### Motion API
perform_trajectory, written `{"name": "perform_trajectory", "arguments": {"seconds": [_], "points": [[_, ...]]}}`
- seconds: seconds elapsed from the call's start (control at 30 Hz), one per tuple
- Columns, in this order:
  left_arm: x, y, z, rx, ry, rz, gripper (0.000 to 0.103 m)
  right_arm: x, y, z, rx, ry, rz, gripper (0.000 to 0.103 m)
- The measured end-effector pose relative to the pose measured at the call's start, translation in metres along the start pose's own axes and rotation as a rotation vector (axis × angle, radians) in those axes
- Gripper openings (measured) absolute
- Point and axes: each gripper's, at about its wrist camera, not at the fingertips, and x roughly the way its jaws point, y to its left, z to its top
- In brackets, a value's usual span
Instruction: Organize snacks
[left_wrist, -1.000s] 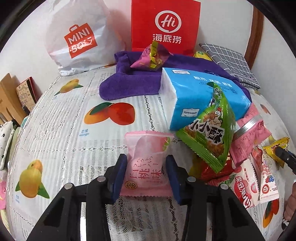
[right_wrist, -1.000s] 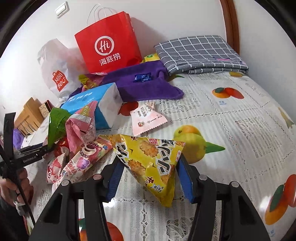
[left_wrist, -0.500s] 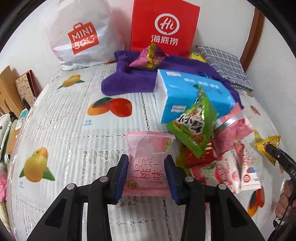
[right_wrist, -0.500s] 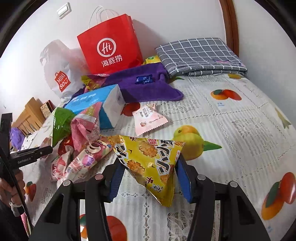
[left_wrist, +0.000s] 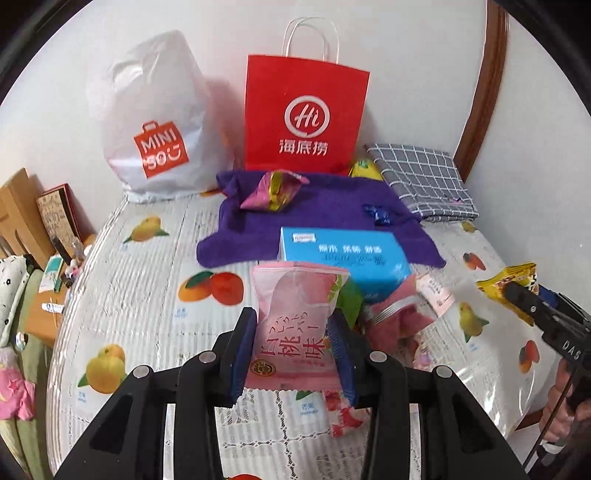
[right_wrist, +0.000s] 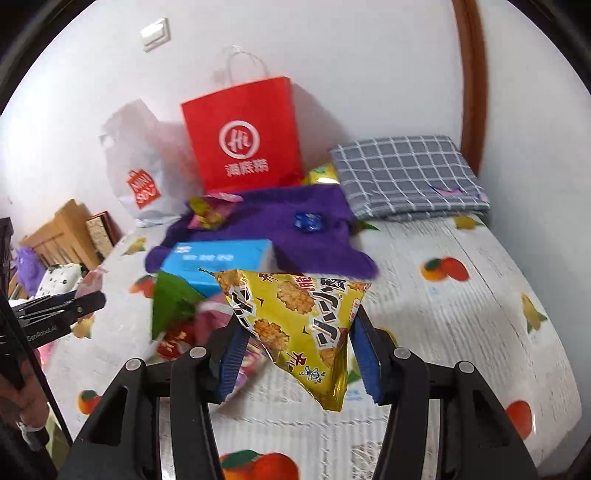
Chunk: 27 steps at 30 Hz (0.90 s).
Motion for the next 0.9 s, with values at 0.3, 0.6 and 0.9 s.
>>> {"name": "perform_trajectory", "arguments": {"seconds": [0.3, 0.6, 0.9], "points": [[-0.003, -0.01, 0.017, 0.025, -0.007, -0.005, 0.038, -0.012, 0.016, 0.018, -0.01, -0.04, 0.031, 0.053], [-0.002, -0.013, 0.021, 0.006, 0.006, -0.076, 0.038, -0.018, 0.023, 0.03, 0.007, -0.048, 0.035, 0.053], [-0.003, -0.013, 0.031, 0.022, 0.0, -0.094, 0.038, -0.023, 0.03, 0.043, 0.009, -0.068, 0.027, 0.053]]}}
